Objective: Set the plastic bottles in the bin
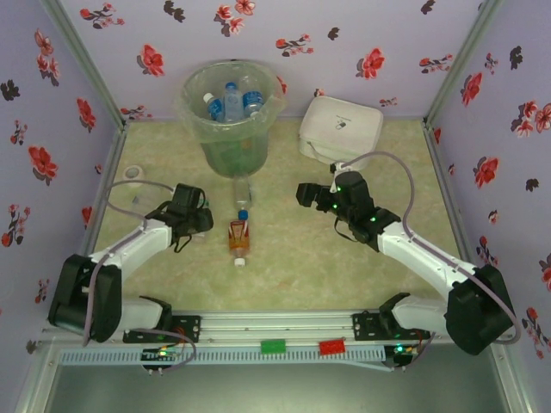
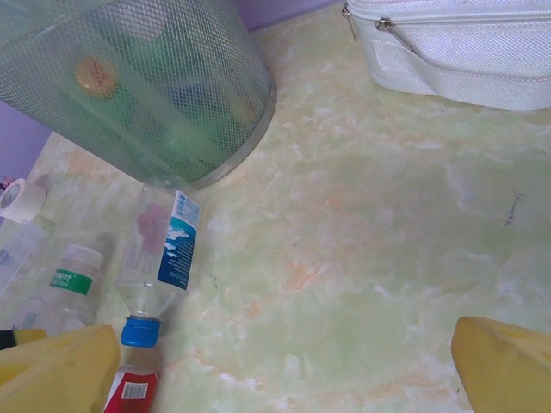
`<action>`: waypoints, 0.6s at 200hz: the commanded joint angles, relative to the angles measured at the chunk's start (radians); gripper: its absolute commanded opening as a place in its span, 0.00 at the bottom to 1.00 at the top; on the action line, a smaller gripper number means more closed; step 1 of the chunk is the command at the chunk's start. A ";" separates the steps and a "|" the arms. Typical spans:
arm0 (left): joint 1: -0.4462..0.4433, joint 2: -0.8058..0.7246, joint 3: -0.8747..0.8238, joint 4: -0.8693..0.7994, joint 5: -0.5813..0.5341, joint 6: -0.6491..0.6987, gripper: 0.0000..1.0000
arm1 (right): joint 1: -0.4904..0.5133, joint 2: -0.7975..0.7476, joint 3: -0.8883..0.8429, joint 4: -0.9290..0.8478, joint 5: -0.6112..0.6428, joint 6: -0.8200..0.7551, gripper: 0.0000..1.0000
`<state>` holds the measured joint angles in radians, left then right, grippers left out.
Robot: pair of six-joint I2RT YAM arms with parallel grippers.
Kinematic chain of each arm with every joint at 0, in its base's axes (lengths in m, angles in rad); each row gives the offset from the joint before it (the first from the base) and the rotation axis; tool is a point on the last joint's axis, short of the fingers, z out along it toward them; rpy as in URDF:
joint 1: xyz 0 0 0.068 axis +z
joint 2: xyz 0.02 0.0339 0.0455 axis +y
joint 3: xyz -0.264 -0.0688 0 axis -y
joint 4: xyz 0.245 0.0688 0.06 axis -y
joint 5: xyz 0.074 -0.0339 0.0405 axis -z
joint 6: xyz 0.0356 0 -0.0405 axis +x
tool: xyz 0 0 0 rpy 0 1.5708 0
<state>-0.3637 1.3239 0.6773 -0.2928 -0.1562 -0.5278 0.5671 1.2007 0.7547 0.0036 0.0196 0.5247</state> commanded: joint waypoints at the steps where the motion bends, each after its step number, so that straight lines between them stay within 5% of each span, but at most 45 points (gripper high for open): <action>1: 0.008 0.046 -0.005 0.036 0.020 -0.021 0.54 | -0.007 -0.030 -0.011 0.018 0.006 -0.002 1.00; 27: 0.008 0.094 0.014 0.019 0.020 -0.017 0.73 | -0.007 -0.042 -0.024 0.025 0.014 0.000 1.00; 65: 0.007 0.127 0.024 0.012 0.014 -0.019 0.76 | -0.009 -0.043 -0.031 0.022 0.016 -0.003 1.00; 120: 0.008 0.068 0.030 -0.002 -0.031 -0.001 0.45 | -0.013 -0.053 -0.036 0.001 0.020 -0.016 1.00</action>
<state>-0.3614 1.4433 0.6930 -0.2665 -0.1493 -0.5396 0.5632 1.1709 0.7357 0.0101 0.0200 0.5243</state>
